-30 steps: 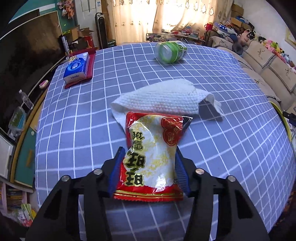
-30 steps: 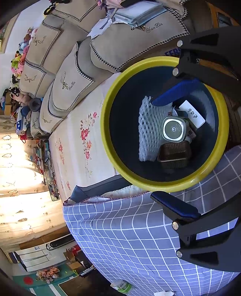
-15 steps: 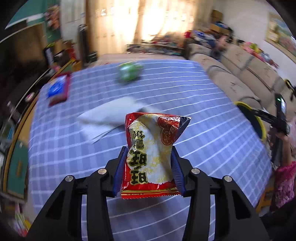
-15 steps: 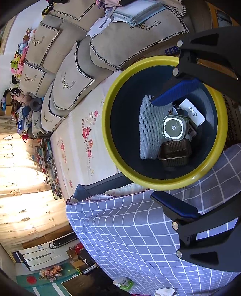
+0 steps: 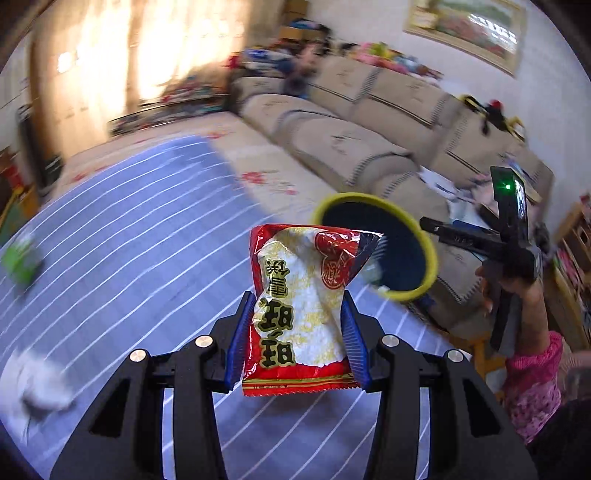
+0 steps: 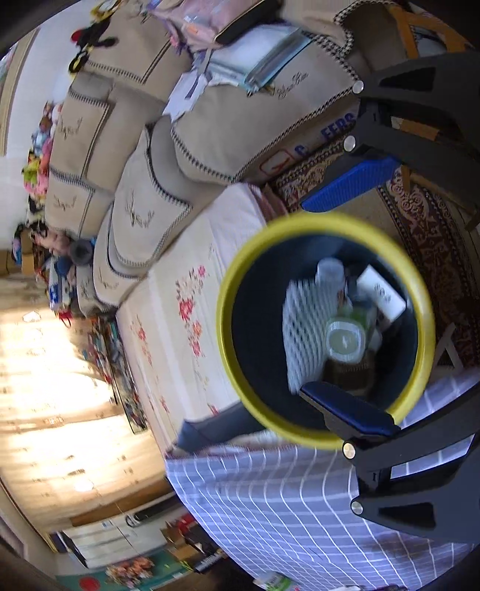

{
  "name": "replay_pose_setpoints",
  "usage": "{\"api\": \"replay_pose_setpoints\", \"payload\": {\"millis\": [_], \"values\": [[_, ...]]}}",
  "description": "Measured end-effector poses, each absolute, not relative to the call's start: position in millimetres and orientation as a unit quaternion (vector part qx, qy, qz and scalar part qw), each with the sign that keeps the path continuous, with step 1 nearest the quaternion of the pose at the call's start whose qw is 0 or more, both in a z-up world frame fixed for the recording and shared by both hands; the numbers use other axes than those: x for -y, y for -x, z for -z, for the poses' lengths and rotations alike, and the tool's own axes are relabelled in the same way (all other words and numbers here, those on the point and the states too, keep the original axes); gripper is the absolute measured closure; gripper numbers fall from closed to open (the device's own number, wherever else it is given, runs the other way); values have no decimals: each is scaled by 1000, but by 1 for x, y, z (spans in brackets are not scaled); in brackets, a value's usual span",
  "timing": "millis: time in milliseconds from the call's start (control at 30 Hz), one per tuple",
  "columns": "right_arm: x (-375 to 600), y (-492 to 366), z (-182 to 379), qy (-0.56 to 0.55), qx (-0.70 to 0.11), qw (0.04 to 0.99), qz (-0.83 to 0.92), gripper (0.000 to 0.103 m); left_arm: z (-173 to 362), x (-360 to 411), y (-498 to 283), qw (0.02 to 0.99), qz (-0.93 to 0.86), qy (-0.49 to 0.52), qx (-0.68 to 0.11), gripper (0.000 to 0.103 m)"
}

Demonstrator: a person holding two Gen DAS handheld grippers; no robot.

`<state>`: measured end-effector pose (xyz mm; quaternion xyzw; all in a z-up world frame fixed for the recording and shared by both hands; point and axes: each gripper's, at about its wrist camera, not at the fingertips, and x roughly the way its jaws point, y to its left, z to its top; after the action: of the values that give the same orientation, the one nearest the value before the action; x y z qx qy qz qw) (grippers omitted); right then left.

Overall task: Collect trash
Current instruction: 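Carry the snack bag over the yellow bin and open the left tool, then move the right tool to the green-capped clear jar and grasp it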

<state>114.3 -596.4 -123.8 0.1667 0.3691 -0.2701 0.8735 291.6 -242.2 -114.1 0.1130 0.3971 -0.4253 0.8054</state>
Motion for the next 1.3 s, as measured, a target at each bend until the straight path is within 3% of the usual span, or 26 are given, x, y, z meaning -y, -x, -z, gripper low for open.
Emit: {"api": "replay_pose_setpoints", "payload": {"millis": [400, 633, 700, 767, 800, 1100, 1300], "values": [[651, -71, 131, -195, -364, 855, 314, 15, 148, 423, -304, 746, 493, -159, -418, 56], [662, -60, 133, -205, -364, 849, 324, 15, 174, 481, -314, 743, 485, -168, -428, 34], [662, -59, 131, -202, -363, 850, 324, 15, 179, 479, -316, 745, 480, -165, -432, 30], [660, -59, 129, -200, -363, 851, 324, 15, 179, 475, -319, 749, 476, -158, -434, 14], [659, -59, 128, -200, -362, 851, 324, 15, 178, 469, -320, 751, 475, -155, -432, 12], [633, -73, 112, -180, -358, 864, 304, 14, 117, 373, -307, 809, 443, -118, -368, 9], [602, -102, 100, -162, -356, 881, 267, 13, 70, 231, -310, 892, 335, -50, -299, 5]]}}
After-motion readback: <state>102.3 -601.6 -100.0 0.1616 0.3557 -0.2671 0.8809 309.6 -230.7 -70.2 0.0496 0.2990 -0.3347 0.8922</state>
